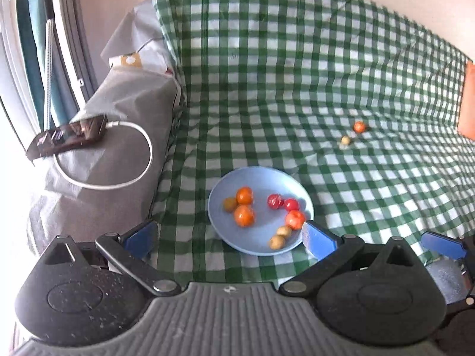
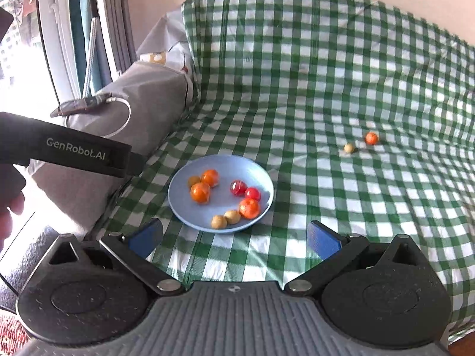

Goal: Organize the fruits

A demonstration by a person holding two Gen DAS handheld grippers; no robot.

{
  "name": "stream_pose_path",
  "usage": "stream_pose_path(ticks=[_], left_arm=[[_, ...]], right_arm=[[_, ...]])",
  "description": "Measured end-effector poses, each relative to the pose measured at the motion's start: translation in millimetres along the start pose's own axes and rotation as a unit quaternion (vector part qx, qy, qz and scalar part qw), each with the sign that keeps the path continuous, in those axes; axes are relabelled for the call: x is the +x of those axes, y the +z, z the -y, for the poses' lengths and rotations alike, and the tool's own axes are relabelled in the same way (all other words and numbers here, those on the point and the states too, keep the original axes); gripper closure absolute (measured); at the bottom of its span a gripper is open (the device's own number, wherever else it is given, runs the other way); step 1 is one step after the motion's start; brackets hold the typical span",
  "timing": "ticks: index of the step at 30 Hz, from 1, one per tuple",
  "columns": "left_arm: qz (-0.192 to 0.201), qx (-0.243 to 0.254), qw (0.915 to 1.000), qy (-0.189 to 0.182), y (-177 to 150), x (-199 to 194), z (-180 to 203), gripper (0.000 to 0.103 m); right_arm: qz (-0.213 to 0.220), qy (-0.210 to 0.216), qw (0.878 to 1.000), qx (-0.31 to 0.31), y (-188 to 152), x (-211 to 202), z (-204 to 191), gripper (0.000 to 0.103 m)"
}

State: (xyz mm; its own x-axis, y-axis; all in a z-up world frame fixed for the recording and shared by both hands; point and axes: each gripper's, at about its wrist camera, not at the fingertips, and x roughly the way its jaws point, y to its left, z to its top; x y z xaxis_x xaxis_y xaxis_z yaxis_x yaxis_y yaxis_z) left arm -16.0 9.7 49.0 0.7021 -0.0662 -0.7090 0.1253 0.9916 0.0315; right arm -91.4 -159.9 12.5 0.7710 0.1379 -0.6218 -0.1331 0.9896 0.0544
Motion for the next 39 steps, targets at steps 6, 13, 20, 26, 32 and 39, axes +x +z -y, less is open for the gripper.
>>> stream_pose_path(ticks=[6, 13, 20, 26, 32, 39], left_arm=[[0.007, 0.001, 1.0000, -0.006, 5.0, -8.1, 7.3, 0.000], [0.001, 0.014, 0.9999, 0.005, 8.0, -4.6, 15.7, 0.000], [-0.029, 0.032, 0.9990, 0.005, 11.2, 18.5, 34.7, 0.000], [-0.060, 0.039, 0.9973, -0.018, 33.0, 56.5, 66.9, 0.000], [-0.083, 0.035, 0.9945, -0.053, 68.3, 116.4, 117.4, 0.000], [-0.077, 0.043, 0.9934, -0.073, 110.1, 212.5, 186.5, 0.000]], right_arm=[[0.029, 0.002, 1.000, 0.011, 11.1, -10.3, 9.2, 0.001], [0.027, 0.001, 0.999, 0.041, 8.2, -4.1, 18.5, 0.001], [0.026, 0.000, 0.998, 0.055, 5.1, 2.4, 34.0, 0.001], [0.037, -0.038, 0.995, 0.088, 2.3, 17.2, 78.1, 0.001], [0.040, -0.100, 0.987, 0.119, 0.6, 36.9, 150.1, 0.001], [0.038, -0.152, 0.975, 0.155, 6.0, 76.8, 237.0, 0.001]])
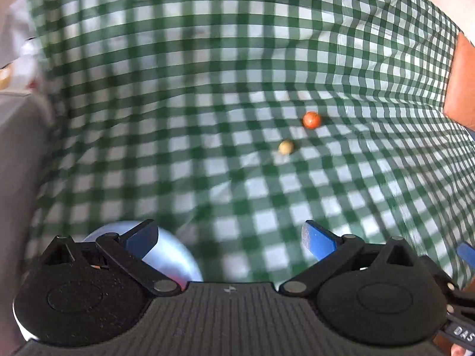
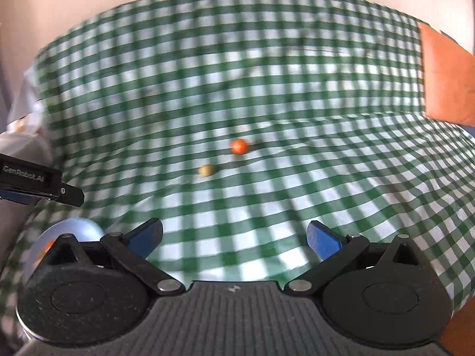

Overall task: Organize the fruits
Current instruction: 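Grasp the last tan fruit with the left tool while the right grasps the orange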

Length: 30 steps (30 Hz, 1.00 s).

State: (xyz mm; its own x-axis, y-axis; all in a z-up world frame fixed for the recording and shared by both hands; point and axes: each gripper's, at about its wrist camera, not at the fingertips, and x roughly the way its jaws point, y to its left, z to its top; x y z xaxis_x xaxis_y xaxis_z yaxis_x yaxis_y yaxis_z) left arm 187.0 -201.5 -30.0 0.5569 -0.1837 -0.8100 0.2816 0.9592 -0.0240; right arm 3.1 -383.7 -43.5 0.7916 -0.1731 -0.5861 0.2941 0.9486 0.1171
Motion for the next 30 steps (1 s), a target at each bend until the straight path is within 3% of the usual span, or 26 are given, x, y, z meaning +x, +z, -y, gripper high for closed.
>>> stream_pose_path(ticks=[4, 8, 12, 15, 19, 26, 28, 30], left_arm=[[0.009, 0.014, 0.9998, -0.004, 30.1, 66.9, 25.9, 0.000], [-0.009, 0.039, 0.9992, -0.004, 50.1, 135.6, 46.6, 0.000], [-0.025, 0.077, 0.9966, -0.015, 60.8, 192.5, 60.7, 0.000], [-0.038, 0.084, 0.9957, -0.012, 65.1, 224.6, 63.8, 0.000], [-0.024, 0.094, 0.9951, -0.021, 70.5, 247.0, 59.6, 0.000], [-0.006, 0.128, 0.9911, -0.035, 78.9, 246.6, 53.5, 0.002], [0.004, 0.134, 0.9898, -0.049, 77.6, 241.4, 55.1, 0.018], [0.027, 0.153, 0.9859, -0.063, 74.5, 233.5, 59.3, 0.064]], right_arm=[[0.004, -0.023, 1.000, 0.001, 15.1, 52.9, 28.5, 0.001], [0.000, -0.044, 0.999, -0.006, 29.8, 117.3, 51.7, 0.001], [-0.004, -0.035, 0.999, -0.030, 48.9, 189.9, 65.1, 0.001], [-0.018, -0.006, 0.999, -0.048, 57.7, 240.7, 63.8, 0.001], [-0.034, 0.032, 0.996, -0.075, 67.9, 303.2, 49.0, 0.001], [-0.021, 0.034, 0.995, -0.096, 87.5, 368.9, 19.5, 0.001], [-0.008, 0.034, 0.994, -0.104, 87.7, 373.8, 15.9, 0.001], [0.000, 0.037, 0.994, -0.100, 86.9, 372.7, 15.2, 0.008]])
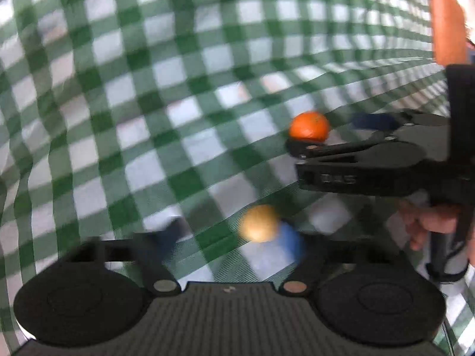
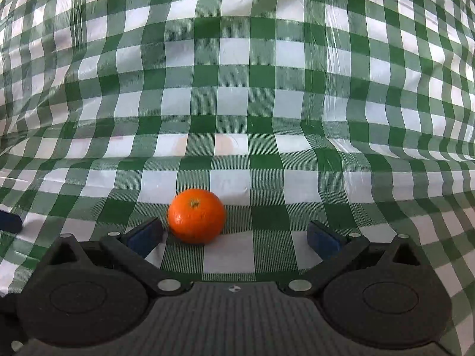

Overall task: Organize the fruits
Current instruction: 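Grasp the last tan fruit with the left tool while the right grasps the orange, then carry the orange and tan fruit over the plate and open both tools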

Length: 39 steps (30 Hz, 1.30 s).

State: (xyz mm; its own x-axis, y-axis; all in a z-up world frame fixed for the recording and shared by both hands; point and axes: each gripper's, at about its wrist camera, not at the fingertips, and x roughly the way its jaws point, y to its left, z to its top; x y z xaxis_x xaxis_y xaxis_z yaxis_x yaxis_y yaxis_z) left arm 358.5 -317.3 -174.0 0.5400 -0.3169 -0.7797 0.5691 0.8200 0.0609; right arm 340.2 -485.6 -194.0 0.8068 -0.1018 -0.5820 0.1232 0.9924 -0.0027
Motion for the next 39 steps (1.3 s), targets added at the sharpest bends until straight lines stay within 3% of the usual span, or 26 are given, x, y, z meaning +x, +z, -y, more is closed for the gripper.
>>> stream_pose_path(ticks=[1, 2, 4, 11, 22, 30, 39], left_arm=[[0.004, 0.011, 0.9999, -0.007, -0.1, -1.9, 3.2, 0.076], [0.008, 0.020, 0.9997, -0.010, -0.6, -3.1, 7.1, 0.076], [0.014, 0.021, 0.9997, -0.002, -3.9, -5.1, 10.2, 0.076], [-0.017, -0.021, 0.9995, 0.017, -10.6, -32.1, 5.7, 0.076], [-0.046, -0.089, 0.9944, 0.033, -77.9, -159.4, 2.3, 0.076], [-0.054, -0.102, 0.9923, 0.045, -143.2, -281.1, -10.2, 0.076], [-0.055, -0.150, 0.9833, 0.088, -226.6, -398.5, -46.9, 0.076]], right_arm=[[0.008, 0.003, 1.000, -0.004, -0.8, -2.7, -1.3, 0.021], [0.013, 0.008, 1.000, -0.011, -1.3, -5.1, -3.1, 0.040], [0.013, 0.014, 1.000, -0.022, -1.2, -9.5, -7.1, 0.065], [-0.015, 0.001, 1.000, 0.015, -0.2, -38.1, -0.7, 0.065], [-0.018, 0.004, 0.999, 0.050, -34.0, -188.3, -31.7, 0.065], [-0.023, 0.057, 0.997, 0.052, -52.3, -312.3, -97.0, 0.065], [-0.032, 0.133, 0.991, 0.015, -81.5, -427.5, -196.9, 0.065]])
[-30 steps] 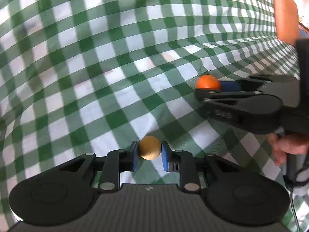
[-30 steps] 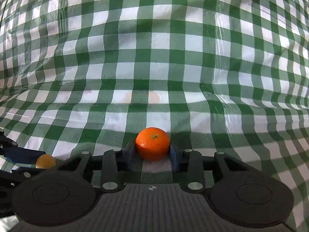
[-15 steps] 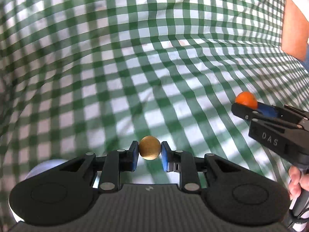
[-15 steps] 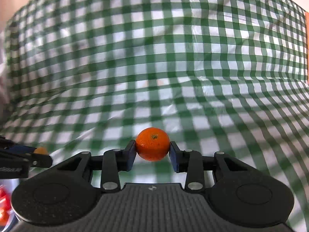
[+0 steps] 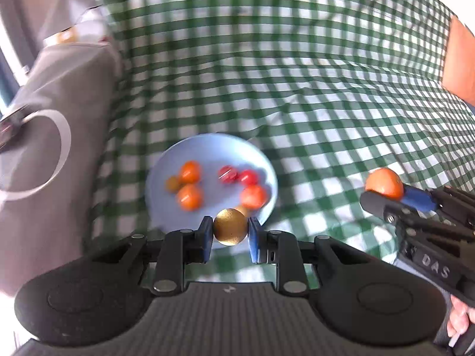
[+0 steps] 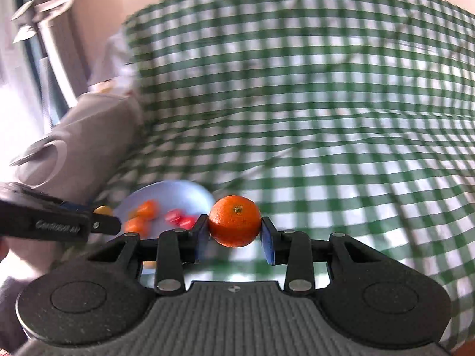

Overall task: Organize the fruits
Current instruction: 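Carry the orange and tan fruit over the plate and open both tools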

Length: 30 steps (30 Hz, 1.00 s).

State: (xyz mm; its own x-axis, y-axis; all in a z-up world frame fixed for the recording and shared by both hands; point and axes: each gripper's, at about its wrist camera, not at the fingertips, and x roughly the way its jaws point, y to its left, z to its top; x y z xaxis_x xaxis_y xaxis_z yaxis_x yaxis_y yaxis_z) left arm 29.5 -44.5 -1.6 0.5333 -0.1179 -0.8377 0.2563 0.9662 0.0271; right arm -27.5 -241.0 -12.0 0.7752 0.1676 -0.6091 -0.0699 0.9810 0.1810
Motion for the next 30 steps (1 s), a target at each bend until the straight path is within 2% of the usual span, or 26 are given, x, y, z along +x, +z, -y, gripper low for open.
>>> stream_pose_path(ticks=[5, 12, 19, 30], left_arm=[[0.017, -0.029, 0.9992, 0.022, -33.6, -36.4, -30.3, 0.076], [0.028, -0.055, 0.9978, 0.027, -56.8, -57.4, -50.4, 0.076], [0.036, -0.063, 0.9972, 0.018, -58.8, -60.2, -53.2, 0.076], [0.032, -0.059, 0.9976, 0.013, -58.7, -52.7, -47.1, 0.076]], right_arm=[[0.003, 0.033, 0.999, -0.037, -20.7, -31.3, -54.4, 0.065], [0.000, 0.058, 0.996, -0.069, -39.7, -60.1, -94.0, 0.065], [-0.011, 0.060, 0.994, -0.088, -50.7, -62.0, -108.6, 0.065], [-0.014, 0.053, 0.995, -0.086, -53.2, -59.0, -105.5, 0.064]])
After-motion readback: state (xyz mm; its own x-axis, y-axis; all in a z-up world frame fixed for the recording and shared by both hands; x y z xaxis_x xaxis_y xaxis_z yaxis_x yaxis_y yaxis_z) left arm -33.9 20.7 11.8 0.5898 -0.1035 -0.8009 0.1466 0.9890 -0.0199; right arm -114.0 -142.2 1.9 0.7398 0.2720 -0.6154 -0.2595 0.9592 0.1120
